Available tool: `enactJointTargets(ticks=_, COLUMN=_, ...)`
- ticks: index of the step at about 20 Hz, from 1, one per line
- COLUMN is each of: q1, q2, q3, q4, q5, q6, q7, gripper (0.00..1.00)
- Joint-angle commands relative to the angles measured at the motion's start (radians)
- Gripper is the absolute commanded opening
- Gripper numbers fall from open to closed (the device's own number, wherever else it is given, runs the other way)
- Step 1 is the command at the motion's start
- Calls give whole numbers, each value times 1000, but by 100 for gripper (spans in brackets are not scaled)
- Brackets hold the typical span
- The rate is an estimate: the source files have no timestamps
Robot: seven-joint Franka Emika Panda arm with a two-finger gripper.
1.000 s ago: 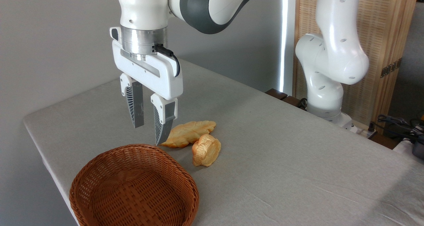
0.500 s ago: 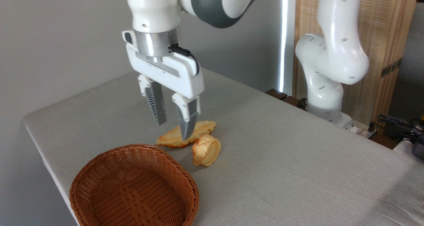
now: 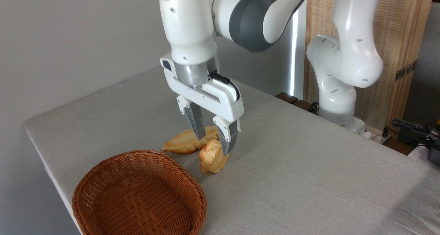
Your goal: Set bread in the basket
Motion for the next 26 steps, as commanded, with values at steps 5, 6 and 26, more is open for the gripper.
enactJointTargets(ticks=5, q1=-35, q2=32, q3=4, q4=-46, q5=9, q6=79, q7=19, gripper=100)
enactJointTargets(ticks=6, q1=-38, q2=35, q3=4, q4=-46, q5=9, q6=90, q7=19, gripper=100)
enactJointTargets(ticks=26, q1=-41, q2=64, q3=4, q4=-45, q5=-2, q6=81, q7=91, gripper=30)
